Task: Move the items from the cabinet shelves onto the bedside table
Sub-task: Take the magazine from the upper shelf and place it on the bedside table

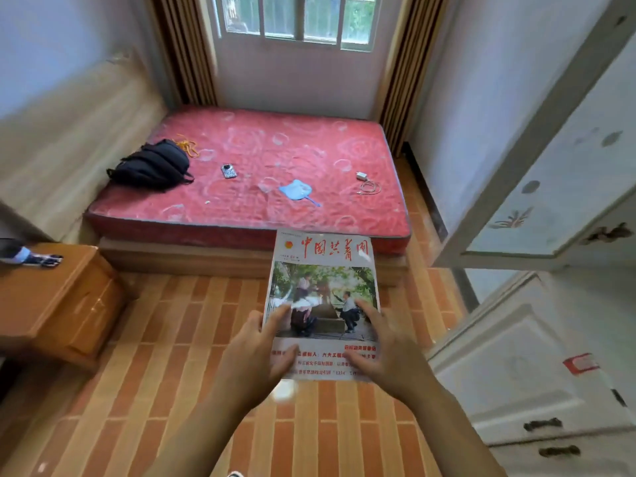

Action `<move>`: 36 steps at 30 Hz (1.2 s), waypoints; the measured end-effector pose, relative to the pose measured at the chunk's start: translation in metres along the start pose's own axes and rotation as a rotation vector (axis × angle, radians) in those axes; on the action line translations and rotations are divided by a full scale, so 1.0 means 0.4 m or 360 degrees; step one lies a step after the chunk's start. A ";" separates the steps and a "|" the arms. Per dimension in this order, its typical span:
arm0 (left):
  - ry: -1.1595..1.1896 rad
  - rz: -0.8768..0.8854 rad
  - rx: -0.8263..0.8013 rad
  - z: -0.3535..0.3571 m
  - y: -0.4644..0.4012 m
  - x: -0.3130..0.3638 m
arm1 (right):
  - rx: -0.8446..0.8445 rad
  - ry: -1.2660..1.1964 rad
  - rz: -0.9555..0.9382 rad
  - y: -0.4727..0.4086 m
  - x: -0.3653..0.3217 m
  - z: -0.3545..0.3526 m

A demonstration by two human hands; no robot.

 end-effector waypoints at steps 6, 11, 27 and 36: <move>-0.0101 -0.0227 0.0161 -0.118 0.049 -0.318 | -0.0190 0.0026 -0.0200 -0.189 -0.268 0.186; -0.0133 -0.0464 0.0260 -0.222 0.107 -0.534 | -0.0279 -0.0020 -0.0351 -0.309 -0.490 0.318; -0.0064 -0.1065 0.0560 -0.375 0.076 -0.934 | -0.0626 0.0151 -0.0819 -0.733 -0.875 0.591; -0.0177 -0.1387 0.0641 -0.465 -0.052 -1.081 | -0.0862 0.0058 -0.1115 -1.018 -1.043 0.689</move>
Point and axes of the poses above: each hand's wrist, its own y-axis away from the middle knuckle, its own z-axis out of the palm, x = y × z, the point moved 7 cm from there along -y, towards the middle knuckle, and after that the axes turned 1 degree about -y, right-handed, at the moved point
